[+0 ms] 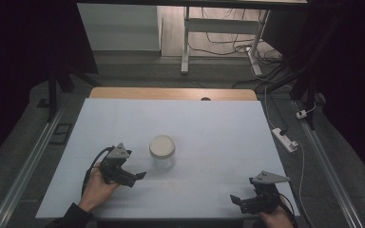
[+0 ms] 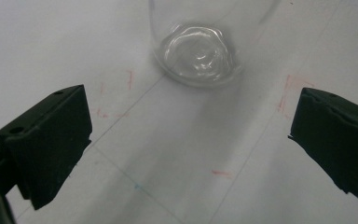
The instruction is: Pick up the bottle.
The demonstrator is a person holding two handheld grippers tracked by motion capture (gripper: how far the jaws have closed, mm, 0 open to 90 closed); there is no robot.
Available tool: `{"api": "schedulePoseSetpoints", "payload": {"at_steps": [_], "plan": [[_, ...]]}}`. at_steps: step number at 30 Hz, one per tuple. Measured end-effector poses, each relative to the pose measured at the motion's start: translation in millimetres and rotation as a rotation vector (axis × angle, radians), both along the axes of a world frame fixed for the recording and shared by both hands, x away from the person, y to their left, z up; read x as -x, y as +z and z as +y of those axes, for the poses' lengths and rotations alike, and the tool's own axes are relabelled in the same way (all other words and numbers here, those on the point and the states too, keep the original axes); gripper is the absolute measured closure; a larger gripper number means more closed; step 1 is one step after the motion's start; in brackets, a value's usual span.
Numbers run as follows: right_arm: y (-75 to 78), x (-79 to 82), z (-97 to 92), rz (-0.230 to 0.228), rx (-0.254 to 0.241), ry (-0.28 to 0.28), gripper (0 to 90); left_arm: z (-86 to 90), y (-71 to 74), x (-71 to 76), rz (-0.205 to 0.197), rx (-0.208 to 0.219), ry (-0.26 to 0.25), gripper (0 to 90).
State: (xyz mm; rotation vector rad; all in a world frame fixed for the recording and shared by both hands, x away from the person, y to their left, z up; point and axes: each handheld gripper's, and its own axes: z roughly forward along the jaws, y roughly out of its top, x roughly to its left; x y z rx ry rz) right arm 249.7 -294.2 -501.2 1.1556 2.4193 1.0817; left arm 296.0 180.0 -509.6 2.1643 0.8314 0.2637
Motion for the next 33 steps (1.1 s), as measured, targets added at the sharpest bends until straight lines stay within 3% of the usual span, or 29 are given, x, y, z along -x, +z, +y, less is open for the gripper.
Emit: {"api": "schedulePoseSetpoints", "payload": {"at_steps": [10, 22, 27, 33], "plan": [[-0.3, -0.3, 0.6, 0.003, 0.005, 0.001, 0.0, -21.5, -1.2, -17.1, -0.033, -0.013, -0.038, 0.0], [-0.5, -0.6, 0.3, 0.006, 0.004, 0.003, 0.0, -44.1, -6.8, -43.3, -0.023, 0.002, -0.084, 0.0], [-0.6, -0.7, 0.5, 0.006, 0.006, 0.003, 0.0, -55.1, -7.7, -48.1, -0.028, -0.022, -0.096, 0.0], [-0.7, -0.8, 0.6, 0.008, 0.007, 0.005, 0.0, -58.6, -6.0, -51.9, -0.038, 0.012, -0.108, 0.0]]}}
